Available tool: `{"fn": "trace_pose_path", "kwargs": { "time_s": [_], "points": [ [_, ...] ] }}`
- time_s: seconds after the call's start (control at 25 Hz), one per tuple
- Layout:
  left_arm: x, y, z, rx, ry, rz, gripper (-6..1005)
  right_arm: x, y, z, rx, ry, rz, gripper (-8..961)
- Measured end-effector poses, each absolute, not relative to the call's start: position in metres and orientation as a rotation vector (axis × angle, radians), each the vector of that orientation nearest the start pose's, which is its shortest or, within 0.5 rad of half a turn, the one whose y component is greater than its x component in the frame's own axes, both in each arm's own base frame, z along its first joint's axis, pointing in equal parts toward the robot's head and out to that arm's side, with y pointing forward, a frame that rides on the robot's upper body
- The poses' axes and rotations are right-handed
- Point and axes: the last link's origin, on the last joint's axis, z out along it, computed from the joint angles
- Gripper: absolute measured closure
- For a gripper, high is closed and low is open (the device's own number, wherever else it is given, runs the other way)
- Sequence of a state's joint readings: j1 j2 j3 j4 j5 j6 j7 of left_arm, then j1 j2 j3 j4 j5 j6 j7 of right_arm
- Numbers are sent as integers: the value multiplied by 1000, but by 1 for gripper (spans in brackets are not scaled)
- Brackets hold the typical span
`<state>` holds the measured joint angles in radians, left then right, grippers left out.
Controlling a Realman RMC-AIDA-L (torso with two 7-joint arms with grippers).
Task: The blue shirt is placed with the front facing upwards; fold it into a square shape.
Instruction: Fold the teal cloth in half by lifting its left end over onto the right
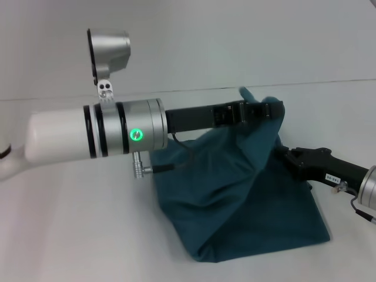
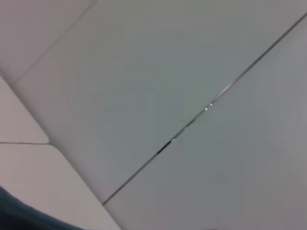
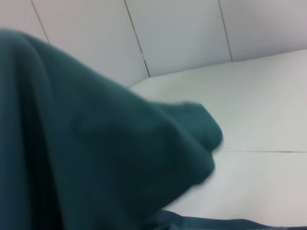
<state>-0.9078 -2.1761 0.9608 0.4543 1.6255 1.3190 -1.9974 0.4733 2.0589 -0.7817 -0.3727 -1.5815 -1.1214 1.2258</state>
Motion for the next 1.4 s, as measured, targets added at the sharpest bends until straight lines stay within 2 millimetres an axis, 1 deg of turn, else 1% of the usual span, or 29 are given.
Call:
{"fn": "trace_pose_path", "kwargs": {
  "time_s": [0.16, 0.28, 0.4, 0.44, 0.52, 0.84, 0.88, 0.96, 1.12, 1.2, 1.32, 1.4],
  "points": [
    [-96, 385, -84, -2738, -1349, -1097, 841, 324, 344, -10, -2191, 946, 720, 940],
    [-97, 384, -85, -2724, -1363, -1123, 747, 327, 342, -4, -2176, 944, 720, 940],
    [-100, 384, -85, -2695, -1386, -1155, 653, 332, 340, 3, -2143, 951, 728, 835],
    [-103, 385, -85, -2658, -1385, -1195, 622, 334, 339, 5, -2130, 956, 731, 800],
    [-104, 385, -84, -2650, -1377, -1202, 578, 337, 339, 9, -2110, 961, 734, 730],
    [-102, 383, -85, -2683, -1347, -1185, 401, 336, 343, 16, -2100, 940, 727, 528],
    [-103, 383, -86, -2680, -1345, -1175, 379, 336, 344, 16, -2100, 938, 727, 528],
    [-104, 384, -87, -2683, -1331, -1160, 178, 336, 344, 16, -2100, 938, 726, 528],
    [-105, 382, -93, -2712, -1270, -1101, 82, 335, 345, 16, -2101, 934, 727, 528],
    [-106, 380, -100, -2756, -1219, -1028, 34, 334, 346, 16, -2102, 932, 727, 528],
    [-103, 375, -108, -2832, -1101, -924, 34, 333, 346, 16, -2104, 928, 728, 527],
    [-102, 373, -110, -2857, -1050, -892, 34, 333, 347, 16, -2105, 926, 730, 527]
  ]
}}
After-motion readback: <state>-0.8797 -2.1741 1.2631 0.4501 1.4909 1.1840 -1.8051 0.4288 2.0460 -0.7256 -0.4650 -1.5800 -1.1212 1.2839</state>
